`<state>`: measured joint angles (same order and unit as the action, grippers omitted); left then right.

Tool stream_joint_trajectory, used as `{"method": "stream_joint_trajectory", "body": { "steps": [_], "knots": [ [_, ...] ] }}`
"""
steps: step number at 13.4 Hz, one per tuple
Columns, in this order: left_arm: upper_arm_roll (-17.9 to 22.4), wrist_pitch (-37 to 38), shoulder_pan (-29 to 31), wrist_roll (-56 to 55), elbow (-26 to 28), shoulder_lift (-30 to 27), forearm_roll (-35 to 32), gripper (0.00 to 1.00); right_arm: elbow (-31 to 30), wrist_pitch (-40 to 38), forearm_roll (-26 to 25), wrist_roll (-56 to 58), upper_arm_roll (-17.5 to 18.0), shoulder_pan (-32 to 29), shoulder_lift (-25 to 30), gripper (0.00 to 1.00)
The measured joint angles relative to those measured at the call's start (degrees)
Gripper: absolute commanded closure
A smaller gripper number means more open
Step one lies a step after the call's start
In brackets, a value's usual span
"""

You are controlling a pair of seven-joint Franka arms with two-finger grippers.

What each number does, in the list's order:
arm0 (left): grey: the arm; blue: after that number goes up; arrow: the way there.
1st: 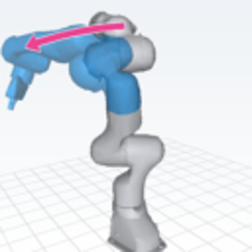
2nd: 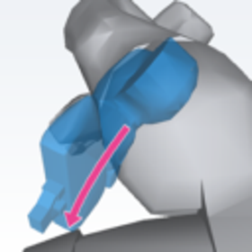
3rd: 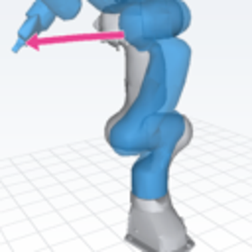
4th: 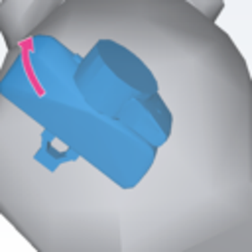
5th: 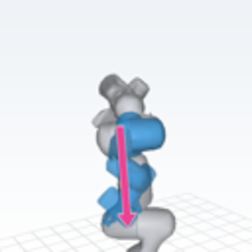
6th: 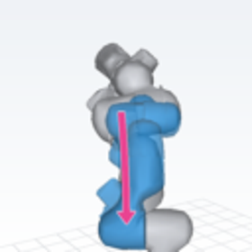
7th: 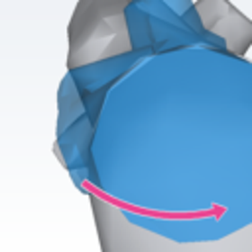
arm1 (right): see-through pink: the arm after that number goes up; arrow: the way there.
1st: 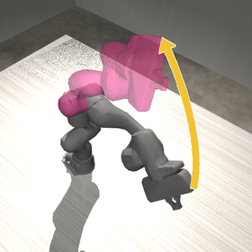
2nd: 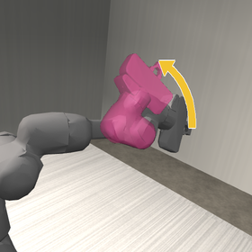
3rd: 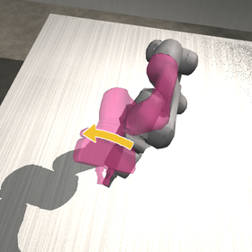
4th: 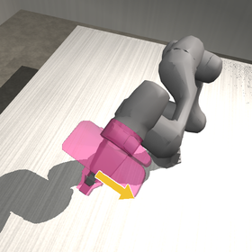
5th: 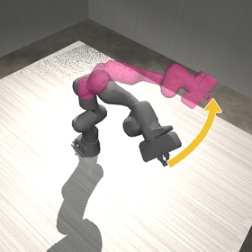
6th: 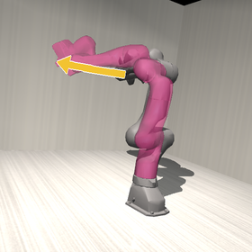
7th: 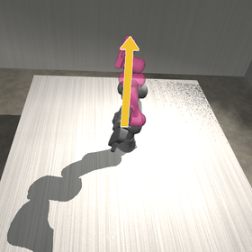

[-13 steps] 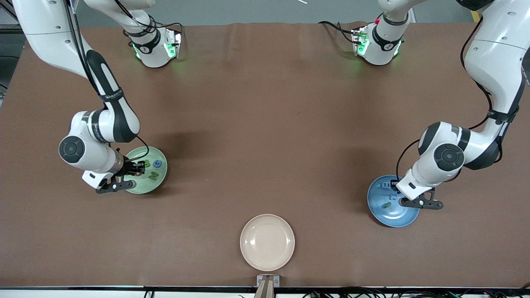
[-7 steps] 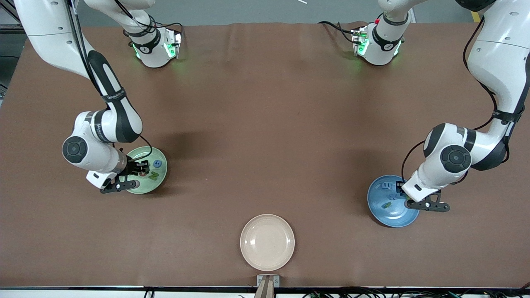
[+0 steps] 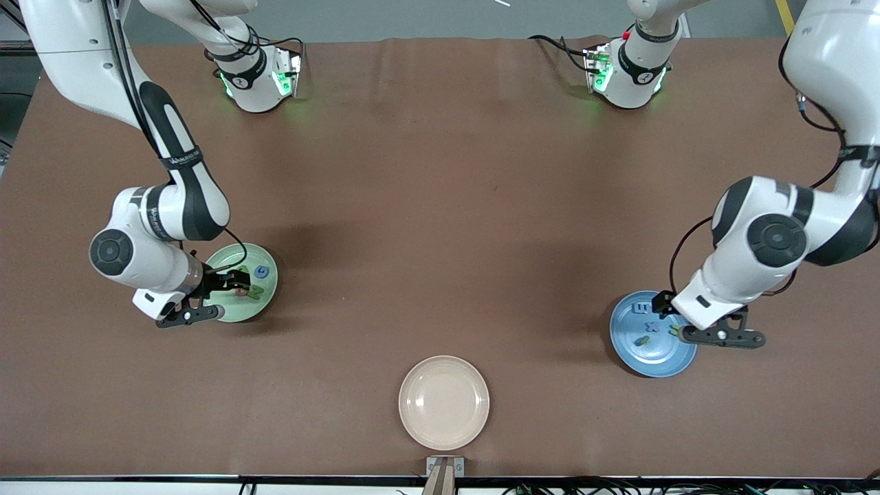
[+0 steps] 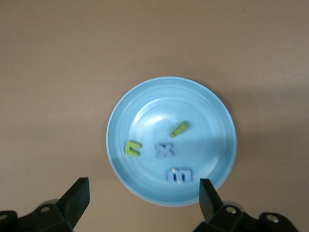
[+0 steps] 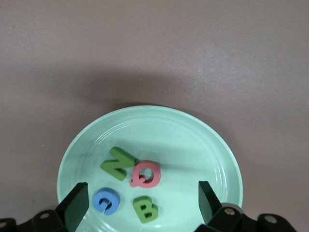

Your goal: Sort upper and lower case letters into plates

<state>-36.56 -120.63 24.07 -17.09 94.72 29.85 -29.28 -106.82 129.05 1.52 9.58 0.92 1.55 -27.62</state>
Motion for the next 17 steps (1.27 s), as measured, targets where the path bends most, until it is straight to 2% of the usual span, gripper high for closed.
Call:
{"method": "stream_joint_trajectory", "body": {
  "steps": [3, 5, 7, 11, 13, 15, 17],
  "knots": [
    [-0.6, 11.5, 0.1, 0.2, -5.8, -3.7, 6.6, 0.0, 6.9, -12.5, 0.5, -1.7, -0.4, -0.2, 2.2, 0.0],
    [-1.7, 18.6, 0.1, 0.2, -10.8, -4.7, 7.7, 0.0, 10.7, -20.6, 0.6, -5.6, -0.6, -1.0, 4.9, 0.0],
    [-2.5, 22.3, 0.0, 0.2, -14.0, -5.9, 7.9, 0.0, 12.3, -26.2, 0.5, -7.0, -0.7, -1.7, 8.3, 0.0],
    [-2.7, 26.8, 0.0, 0.2, -15.2, -10.2, 10.5, 0.0, 17.2, -37.8, 0.0, -7.1, -0.9, -2.2, 12.8, 0.0],
    [-2.7, 28.4, 0.1, 0.2, -15.4, -12.2, 13.1, 0.0, 20.8, -41.4, -0.9, -7.1, -0.8, -2.2, 13.1, 0.0],
    [-2.4, 29.1, 0.1, 0.3, -15.7, -14.5, 14.4, 0.0, 22.7, -41.6, -3.9, -7.1, -0.4, -2.1, 12.9, 0.0],
    [0.7, 30.4, -1.6, 1.1, -15.8, -17.8, 18.6, 0.0, 24.5, -41.6, -4.8, -7.3, -0.3, -2.0, 12.4, 0.0]
  ]
}}
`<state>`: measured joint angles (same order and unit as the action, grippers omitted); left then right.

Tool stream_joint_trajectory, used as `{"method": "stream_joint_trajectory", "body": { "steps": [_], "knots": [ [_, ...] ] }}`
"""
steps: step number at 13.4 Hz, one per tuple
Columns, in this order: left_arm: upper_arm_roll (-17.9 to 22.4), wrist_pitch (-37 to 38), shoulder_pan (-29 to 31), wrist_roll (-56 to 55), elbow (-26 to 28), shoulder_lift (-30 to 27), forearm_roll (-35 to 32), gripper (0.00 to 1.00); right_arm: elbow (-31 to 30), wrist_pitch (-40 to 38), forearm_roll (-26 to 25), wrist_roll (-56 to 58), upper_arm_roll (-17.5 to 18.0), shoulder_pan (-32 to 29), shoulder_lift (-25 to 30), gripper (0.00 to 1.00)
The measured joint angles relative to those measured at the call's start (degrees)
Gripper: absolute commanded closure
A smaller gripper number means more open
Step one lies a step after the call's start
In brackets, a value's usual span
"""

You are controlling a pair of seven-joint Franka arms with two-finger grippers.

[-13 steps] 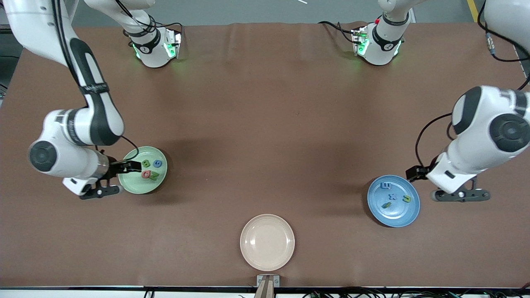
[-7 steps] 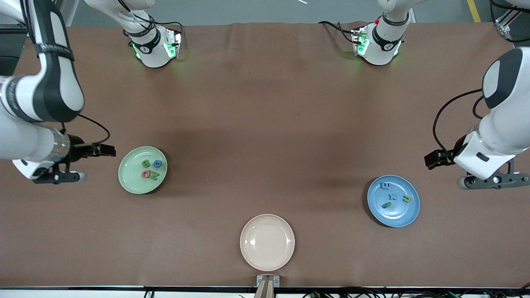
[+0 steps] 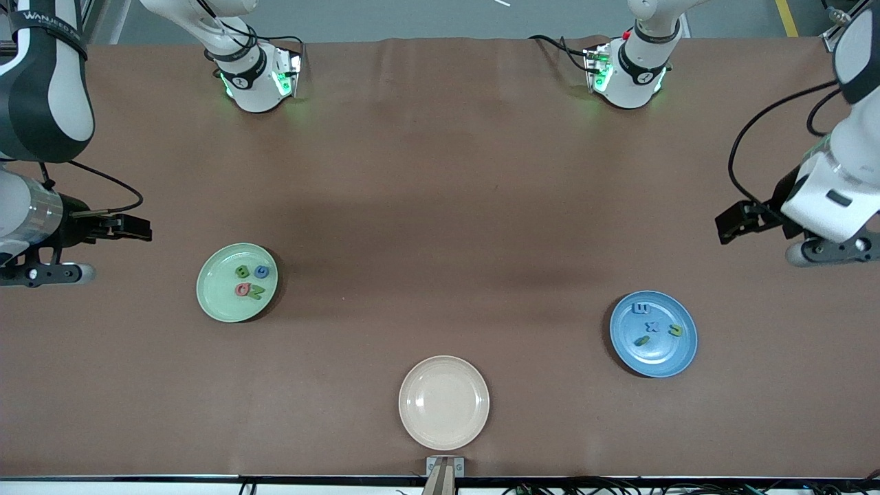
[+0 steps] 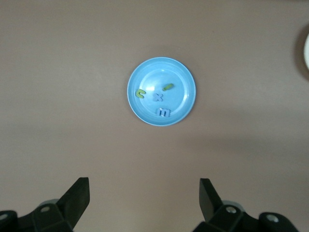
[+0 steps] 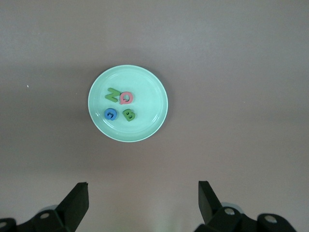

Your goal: Sort upper and lower case letters into plates

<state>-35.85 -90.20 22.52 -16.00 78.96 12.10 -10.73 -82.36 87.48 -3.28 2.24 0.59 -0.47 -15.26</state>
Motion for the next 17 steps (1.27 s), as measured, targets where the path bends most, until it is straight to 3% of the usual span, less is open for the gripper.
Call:
{"method": "stream_joint_trajectory", "body": {
  "steps": [3, 5, 10, 17],
  "knots": [
    [13.8, 2.1, -10.4, 3.1, 0.8, -4.7, 3.9, 0.0, 0.8, -0.1, 0.6, -0.5, 0.0, 0.0, -0.4, 0.0],
    [19.3, 2.3, -14.9, 5.6, 3.0, -7.1, 5.1, 0.0, 0.8, -0.5, 0.8, -0.5, 0.0, 0.0, -0.3, 0.0],
    [24.4, 2.0, -18.1, 6.5, 8.5, -12.0, 8.0, 0.0, -2.5, -1.1, 1.0, -0.7, 0.0, 0.0, 3.7, 0.0],
    [24.7, 1.6, -18.6, 6.6, 9.8, -12.5, 8.1, 0.0, -9.1, -0.6, 1.2, -0.7, 0.2, 0.0, 10.7, 0.0]
  ]
}}
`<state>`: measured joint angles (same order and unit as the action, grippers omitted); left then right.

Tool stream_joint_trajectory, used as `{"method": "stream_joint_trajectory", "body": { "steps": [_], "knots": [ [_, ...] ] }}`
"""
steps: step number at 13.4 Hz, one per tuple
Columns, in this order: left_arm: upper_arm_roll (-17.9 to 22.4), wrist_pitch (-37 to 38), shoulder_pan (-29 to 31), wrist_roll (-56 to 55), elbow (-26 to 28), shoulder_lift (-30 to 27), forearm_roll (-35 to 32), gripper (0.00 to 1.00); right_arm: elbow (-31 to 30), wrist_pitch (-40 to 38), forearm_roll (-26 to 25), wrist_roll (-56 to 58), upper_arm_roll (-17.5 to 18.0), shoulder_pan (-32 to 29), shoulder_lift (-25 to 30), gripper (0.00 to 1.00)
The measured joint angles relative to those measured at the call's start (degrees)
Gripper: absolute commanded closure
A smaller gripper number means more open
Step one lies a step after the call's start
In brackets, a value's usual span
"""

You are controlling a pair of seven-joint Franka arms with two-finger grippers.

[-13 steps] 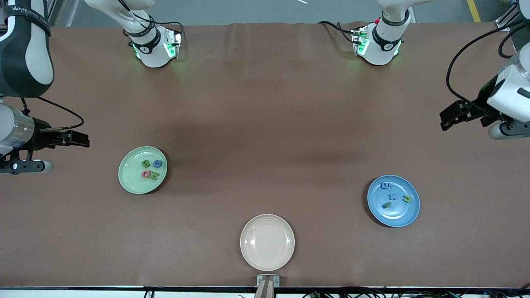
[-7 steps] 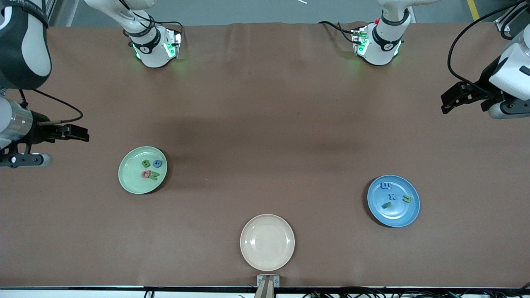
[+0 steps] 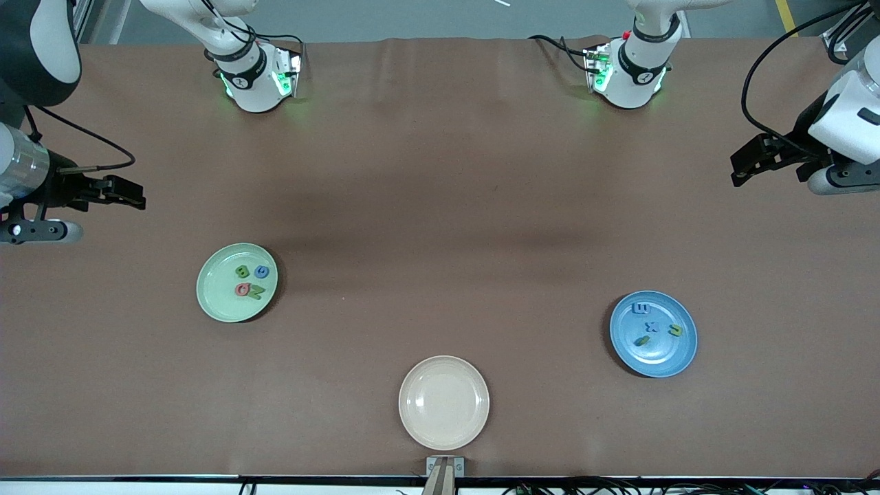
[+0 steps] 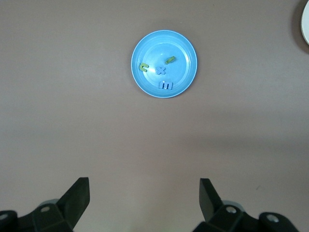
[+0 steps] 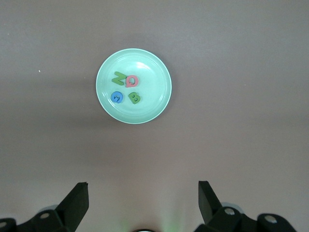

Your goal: Sort upper and lower case letters into plates

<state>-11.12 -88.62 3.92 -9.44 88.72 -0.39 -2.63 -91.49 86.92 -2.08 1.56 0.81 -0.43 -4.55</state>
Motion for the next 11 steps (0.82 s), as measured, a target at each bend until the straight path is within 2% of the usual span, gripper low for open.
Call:
{"method": "stream_joint_trajectory", "body": {
  "steps": [11],
  "knots": [
    [-0.3, 0.0, 0.0, -0.1, 1.6, -2.2, 1.2, 0.0, -3.8, 0.1, 1.7, 0.0, 0.3, 0.0, 7.8, 0.0]
  ]
}}
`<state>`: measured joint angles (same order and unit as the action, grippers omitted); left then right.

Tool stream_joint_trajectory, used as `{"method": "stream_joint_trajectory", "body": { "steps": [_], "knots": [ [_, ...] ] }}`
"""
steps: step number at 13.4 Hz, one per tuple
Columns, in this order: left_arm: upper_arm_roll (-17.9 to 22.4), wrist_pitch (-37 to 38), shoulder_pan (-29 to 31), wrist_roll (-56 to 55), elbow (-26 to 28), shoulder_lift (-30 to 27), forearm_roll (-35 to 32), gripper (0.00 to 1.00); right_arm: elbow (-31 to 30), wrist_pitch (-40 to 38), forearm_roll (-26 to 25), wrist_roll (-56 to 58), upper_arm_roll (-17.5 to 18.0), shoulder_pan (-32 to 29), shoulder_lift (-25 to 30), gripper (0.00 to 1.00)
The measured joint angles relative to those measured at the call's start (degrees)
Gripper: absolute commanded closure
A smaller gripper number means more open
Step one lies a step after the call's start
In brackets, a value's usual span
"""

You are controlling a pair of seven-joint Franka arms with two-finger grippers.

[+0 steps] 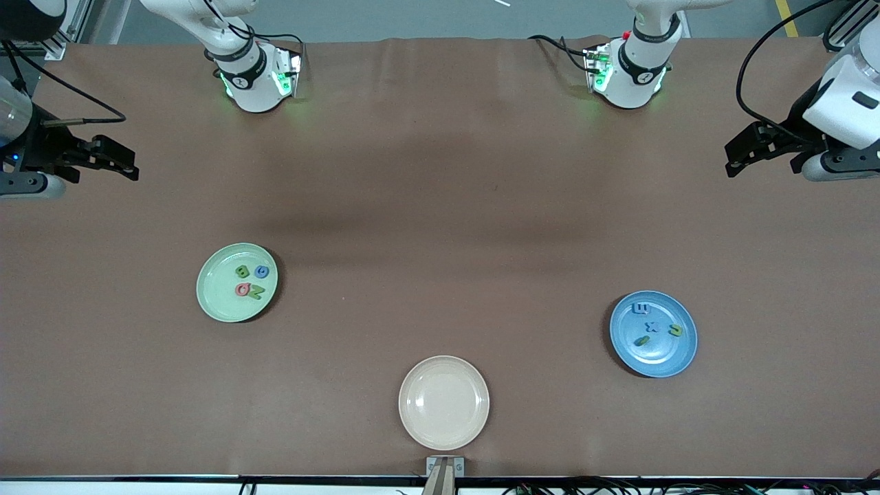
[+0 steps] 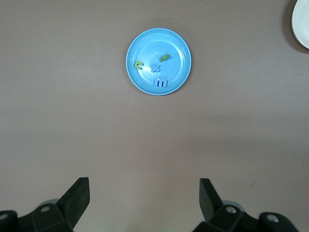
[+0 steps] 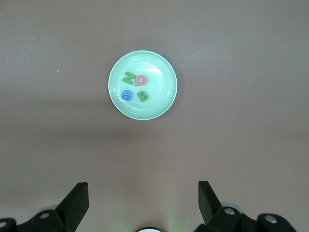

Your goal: Sort upper and lower case letters into plates

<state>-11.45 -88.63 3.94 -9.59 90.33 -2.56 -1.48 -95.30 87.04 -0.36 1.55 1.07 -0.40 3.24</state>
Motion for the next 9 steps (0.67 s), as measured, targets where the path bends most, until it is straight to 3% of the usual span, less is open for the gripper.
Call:
{"method": "stream_joint_trajectory", "body": {
  "steps": [9],
  "knots": [
    [0.4, -0.1, 0.1, 0.2, 0.0, 0.0, 0.0, 0.0, -0.6, 2.8, 1.3, -0.1, -0.3, -0.1, 0.4, 0.0]
  ]
}}
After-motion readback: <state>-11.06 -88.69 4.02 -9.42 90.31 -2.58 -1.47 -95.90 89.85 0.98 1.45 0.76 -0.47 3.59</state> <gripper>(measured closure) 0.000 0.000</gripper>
